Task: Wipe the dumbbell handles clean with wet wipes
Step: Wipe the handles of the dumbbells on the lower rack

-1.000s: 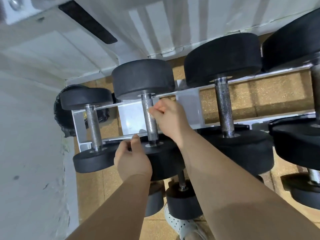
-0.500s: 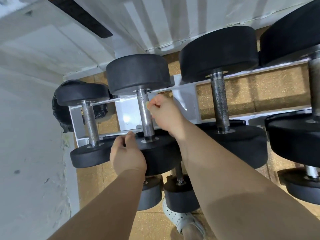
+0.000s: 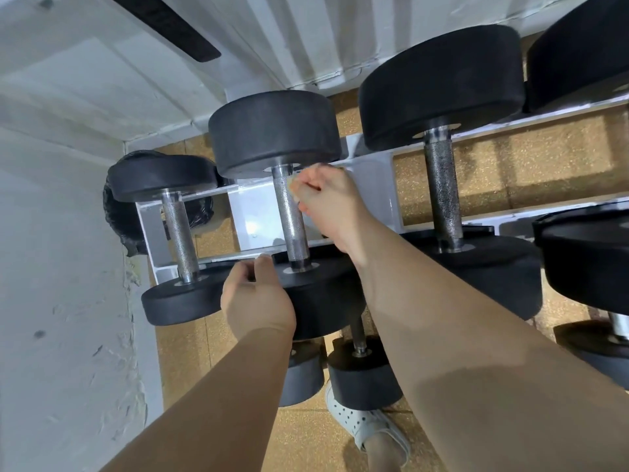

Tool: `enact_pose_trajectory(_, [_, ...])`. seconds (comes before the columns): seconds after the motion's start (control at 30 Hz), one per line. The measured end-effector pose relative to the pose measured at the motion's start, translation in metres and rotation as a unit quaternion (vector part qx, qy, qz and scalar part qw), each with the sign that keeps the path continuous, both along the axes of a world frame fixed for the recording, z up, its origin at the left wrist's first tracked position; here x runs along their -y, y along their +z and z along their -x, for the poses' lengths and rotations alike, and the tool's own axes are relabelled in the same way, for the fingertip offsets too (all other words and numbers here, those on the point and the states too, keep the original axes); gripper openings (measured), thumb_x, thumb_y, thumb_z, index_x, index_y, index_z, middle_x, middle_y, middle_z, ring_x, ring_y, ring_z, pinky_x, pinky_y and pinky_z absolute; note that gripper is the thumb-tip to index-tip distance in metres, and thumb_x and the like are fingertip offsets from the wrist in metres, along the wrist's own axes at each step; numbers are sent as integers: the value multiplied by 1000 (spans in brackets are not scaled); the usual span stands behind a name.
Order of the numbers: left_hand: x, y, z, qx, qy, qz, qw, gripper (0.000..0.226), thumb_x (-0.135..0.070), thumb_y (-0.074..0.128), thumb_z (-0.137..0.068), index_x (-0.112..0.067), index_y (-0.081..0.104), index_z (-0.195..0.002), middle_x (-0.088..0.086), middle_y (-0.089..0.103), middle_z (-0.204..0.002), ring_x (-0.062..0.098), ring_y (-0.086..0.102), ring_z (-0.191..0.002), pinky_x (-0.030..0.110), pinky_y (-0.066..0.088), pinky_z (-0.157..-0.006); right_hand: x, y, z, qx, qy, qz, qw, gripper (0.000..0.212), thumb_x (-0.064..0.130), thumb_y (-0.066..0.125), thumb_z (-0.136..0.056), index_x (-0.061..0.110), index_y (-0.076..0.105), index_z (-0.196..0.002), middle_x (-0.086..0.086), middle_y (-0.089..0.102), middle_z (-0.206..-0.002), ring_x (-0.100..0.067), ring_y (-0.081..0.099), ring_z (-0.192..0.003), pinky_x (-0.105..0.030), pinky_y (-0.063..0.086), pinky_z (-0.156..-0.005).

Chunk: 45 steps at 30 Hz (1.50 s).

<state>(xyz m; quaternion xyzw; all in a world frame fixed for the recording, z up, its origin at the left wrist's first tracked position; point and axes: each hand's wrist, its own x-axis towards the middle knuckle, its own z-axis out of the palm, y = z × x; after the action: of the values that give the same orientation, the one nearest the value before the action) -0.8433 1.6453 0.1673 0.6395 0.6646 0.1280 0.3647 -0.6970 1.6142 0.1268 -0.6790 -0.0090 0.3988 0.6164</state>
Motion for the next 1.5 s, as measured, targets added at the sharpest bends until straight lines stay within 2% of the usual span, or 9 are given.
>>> enact_pose_trajectory(0.23, [0,-1,1,-6,-14,-6,1000,38,-40,55,-91,-25,43,-58,2,46,-75,20,43,-70,33,32,-67,24,-6,25,1,79,2,997,5,11,70,-90,15,68,-87,-2,74,-102,-14,68,-93,-30,55,-89])
enact_pose_trajectory(0.47, [-2,-3,1,-12,-14,8,1000,33,-53,49,-76,-29,48,-54,1,44,-76,20,41,-71,33,34,-67,-16,-8,1,39,-45,4,998,4,17,69,-90,13,70,-89,0,71,-90,-13,65,-81,-32,56,-82])
enact_pose_trajectory(0.6, [-2,-3,1,-30,-24,-8,999,34,-55,46,-76,-26,45,-60,2,48,-77,21,44,-74,34,36,-68,16,-9,18,17,92,44,995,11,17,70,-92,8,72,-84,-11,74,-96,-14,64,-79,-34,56,-84])
enact_pose_trajectory(0.7, [-2,-3,2,-31,-29,-13,999,34,-54,45,-79,-26,43,-60,2,47,-75,21,44,-72,34,35,-68,32,-9,23,34,225,90,970,24,20,68,-93,-2,74,-85,-22,71,-88,-16,60,-69,-23,47,-64])
enact_pose_trajectory(1.03, [0,0,0,-2,-8,3,1000,36,-41,52,-83,-29,46,-50,-2,38,-65,21,37,-68,34,31,-65,-6,-2,-1,54,31,16,998,11,12,58,-97,10,67,-90,11,64,-86,0,58,-80,-3,41,-66])
enact_pose_trajectory(1.13, [0,0,-1,-5,-6,-3,1000,38,-38,53,-85,-26,43,-51,-2,38,-64,21,37,-67,34,31,-64,17,-1,14,90,155,66,982,14,15,61,-96,6,69,-89,-1,71,-101,-13,65,-92,-19,51,-81])
enact_pose_trajectory(1.23, [0,-1,0,-12,-9,-8,1000,36,-36,53,-88,-24,43,-55,-1,43,-68,22,42,-70,34,32,-65,35,-2,27,108,270,101,952,20,17,63,-96,8,72,-81,-11,72,-94,-23,65,-89,-33,51,-85])
enact_pose_trajectory(1.37, [0,0,0,-11,-13,-10,1000,33,-32,53,-92,-23,47,-61,0,46,-73,22,44,-73,34,34,-67,21,-7,24,135,130,56,981,11,13,65,-93,3,68,-89,-6,70,-88,-16,64,-82,-17,48,-72])
enact_pose_trajectory(1.5, [-1,-1,1,-11,-8,-3,1000,26,-42,47,-84,-24,53,-66,1,50,-78,23,45,-77,36,37,-69,-5,2,8,163,38,33,985,17,5,62,-93,16,61,-80,10,61,-78,0,57,-73,-1,37,-65])
